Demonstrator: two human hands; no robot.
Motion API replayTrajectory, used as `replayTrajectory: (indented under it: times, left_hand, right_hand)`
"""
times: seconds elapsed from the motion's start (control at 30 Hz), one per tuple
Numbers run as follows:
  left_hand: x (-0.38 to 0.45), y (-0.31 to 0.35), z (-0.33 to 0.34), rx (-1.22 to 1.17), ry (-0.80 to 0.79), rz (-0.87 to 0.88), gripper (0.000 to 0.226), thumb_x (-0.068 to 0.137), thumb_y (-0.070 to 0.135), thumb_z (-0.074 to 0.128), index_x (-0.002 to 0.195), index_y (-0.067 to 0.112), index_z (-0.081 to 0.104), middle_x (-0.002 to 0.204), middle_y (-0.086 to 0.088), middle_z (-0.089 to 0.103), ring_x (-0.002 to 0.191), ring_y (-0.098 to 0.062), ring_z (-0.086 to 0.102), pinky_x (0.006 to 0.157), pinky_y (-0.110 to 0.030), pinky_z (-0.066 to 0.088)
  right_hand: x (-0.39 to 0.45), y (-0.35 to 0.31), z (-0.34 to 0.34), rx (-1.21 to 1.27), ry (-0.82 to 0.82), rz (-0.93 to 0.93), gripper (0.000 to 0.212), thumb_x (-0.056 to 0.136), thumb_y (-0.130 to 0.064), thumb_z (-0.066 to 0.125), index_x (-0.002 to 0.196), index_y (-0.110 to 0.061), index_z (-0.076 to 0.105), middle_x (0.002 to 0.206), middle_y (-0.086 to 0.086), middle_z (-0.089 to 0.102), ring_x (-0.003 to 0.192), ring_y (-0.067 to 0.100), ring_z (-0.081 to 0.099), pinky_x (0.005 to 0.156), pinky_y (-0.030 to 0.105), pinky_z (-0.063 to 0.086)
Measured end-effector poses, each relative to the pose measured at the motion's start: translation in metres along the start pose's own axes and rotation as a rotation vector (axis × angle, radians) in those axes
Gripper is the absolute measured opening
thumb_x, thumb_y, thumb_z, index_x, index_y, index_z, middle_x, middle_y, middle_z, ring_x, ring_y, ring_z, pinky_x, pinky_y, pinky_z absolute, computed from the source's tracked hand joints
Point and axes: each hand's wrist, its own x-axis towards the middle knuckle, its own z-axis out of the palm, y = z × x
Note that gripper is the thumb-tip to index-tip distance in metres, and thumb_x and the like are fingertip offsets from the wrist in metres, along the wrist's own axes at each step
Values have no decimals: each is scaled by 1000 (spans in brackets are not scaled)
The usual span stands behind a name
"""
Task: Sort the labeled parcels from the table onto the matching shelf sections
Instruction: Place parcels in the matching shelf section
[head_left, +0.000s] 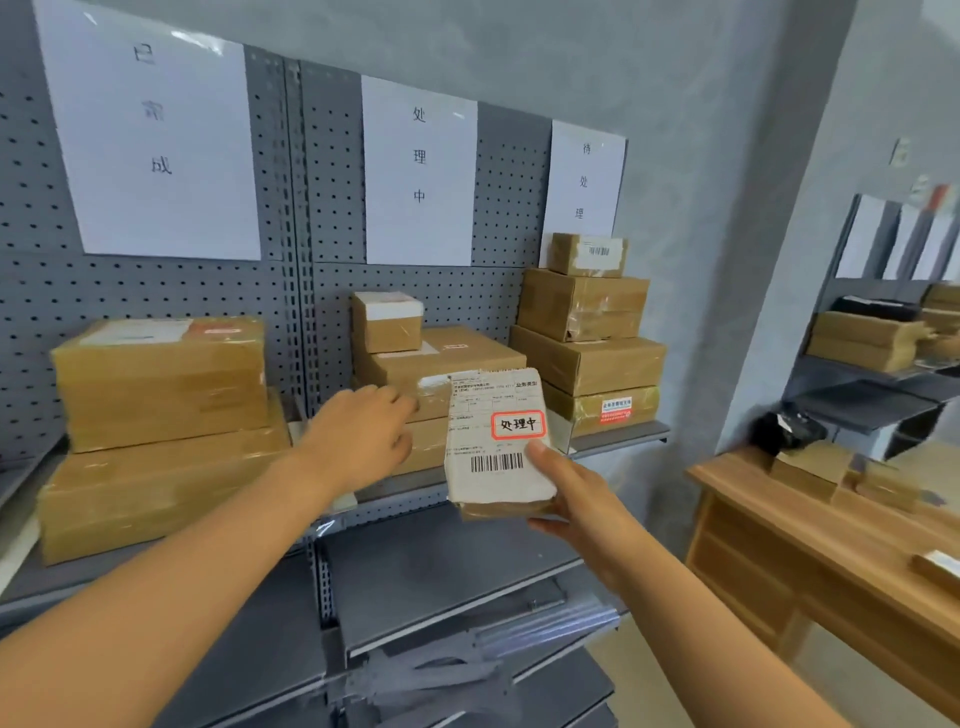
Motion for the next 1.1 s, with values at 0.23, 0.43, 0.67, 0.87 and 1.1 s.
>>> replayTrajectory:
  times: [0.23,0.43,0.67,0.87,1.1]
  left_hand:
    - [69,-1,31,34,-24,-41,36,94,32,48,125,16,59,113,-1,68,101,-24,64,83,-40,53]
    - [98,-17,44,106,-38,-135,32,96,35,46,119,18,59,112,-1,66,102,-24,62,84,-40,52]
    - [115,-45,57,188,-44,-300,28,96,35,47,115,17,58,99,1,60,92,-20,59,71,-33,43]
    - [120,-49,64,253,-89,-480,30,99,39,42,118,21,55,103,3,59,95,-18,58,78,-32,47]
    - [119,-47,62,311,-131,-630,31,98,36,44,125,24,53,108,3,60,99,-18,57,75,-30,42]
  right_hand:
    - [76,-4,-48,21,-60,-36,46,75,-67,60,108,-37,74,111,-9,76,107,16,69,83,31,52]
    - [154,-24,-55,99,-195,-59,29,82,-64,59,96,-47,77,110,-12,75,97,6,72,80,29,56]
    - [261,-61,-49,72,-290,-102,35,91,-60,55,108,-32,70,104,-9,77,101,12,70,77,30,60]
    - [346,-84,-38,56,-357,-35,49,88,-61,60,120,-24,63,116,1,72,108,19,65,78,34,55]
    - [405,-86,-20,-14,-417,29,38,91,-62,55,99,-26,63,100,1,73,90,17,67,66,30,51]
